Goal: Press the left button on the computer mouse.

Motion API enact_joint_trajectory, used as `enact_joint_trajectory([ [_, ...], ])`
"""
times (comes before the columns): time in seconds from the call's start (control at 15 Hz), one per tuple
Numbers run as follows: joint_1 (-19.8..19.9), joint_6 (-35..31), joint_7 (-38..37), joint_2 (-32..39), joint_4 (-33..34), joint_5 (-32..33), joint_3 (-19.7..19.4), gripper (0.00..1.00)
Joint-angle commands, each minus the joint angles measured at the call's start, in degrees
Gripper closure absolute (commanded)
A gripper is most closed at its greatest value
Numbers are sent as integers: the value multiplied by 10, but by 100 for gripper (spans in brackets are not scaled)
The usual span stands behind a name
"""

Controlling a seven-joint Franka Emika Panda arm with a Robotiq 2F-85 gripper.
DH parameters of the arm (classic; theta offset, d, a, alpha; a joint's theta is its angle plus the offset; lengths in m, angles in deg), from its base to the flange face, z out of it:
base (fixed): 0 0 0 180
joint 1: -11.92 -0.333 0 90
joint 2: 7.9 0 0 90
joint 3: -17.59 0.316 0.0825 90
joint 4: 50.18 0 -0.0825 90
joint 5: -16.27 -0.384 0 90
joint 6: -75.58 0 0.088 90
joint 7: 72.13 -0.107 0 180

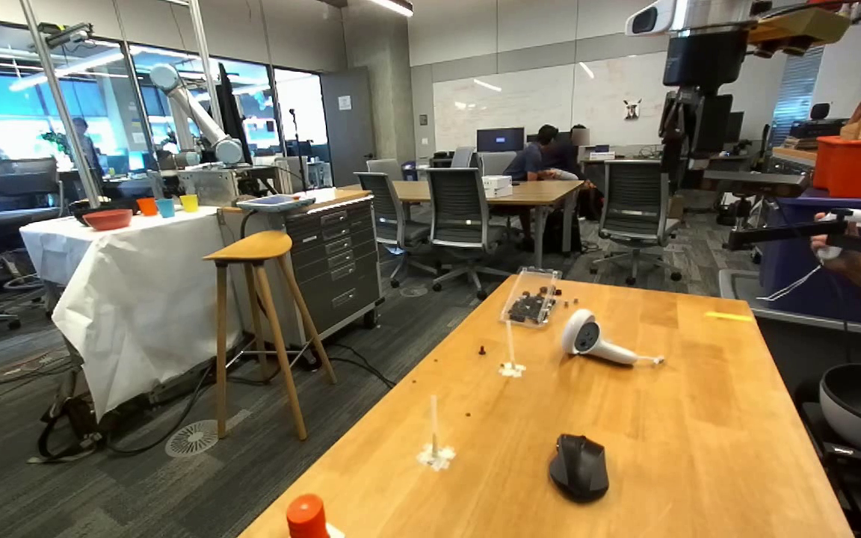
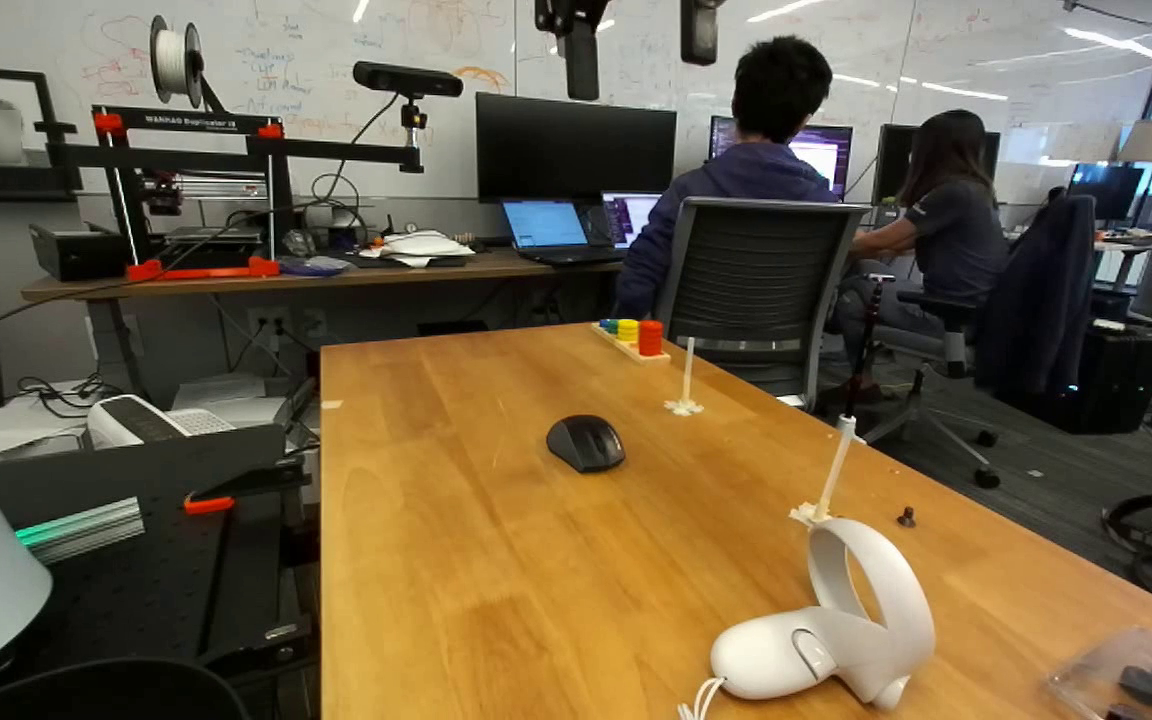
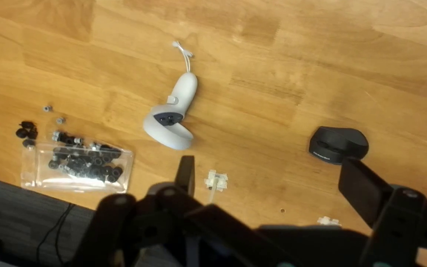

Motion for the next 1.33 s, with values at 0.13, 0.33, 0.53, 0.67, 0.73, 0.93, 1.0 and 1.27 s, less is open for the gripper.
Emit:
enact_joint_trajectory([
  [0.13,-18,-138,-33,70,-19,19,41,0],
  [0.33,-23,-198,-54,114,-29,20,60,0],
  [0.53,-24,-248,-83,157,-38,36,74,13],
  [0.67,-24,-275,-104,185,-40,46,78,34],
  [0.73,-25,-287,-114,197,-42,49,79,42],
  [0.93,-29,-310,-142,233,-45,61,81,67],
  [1.0,-31,-315,-149,243,-47,62,81,73],
  [1.27,-43,-342,-182,285,-56,71,81,100],
])
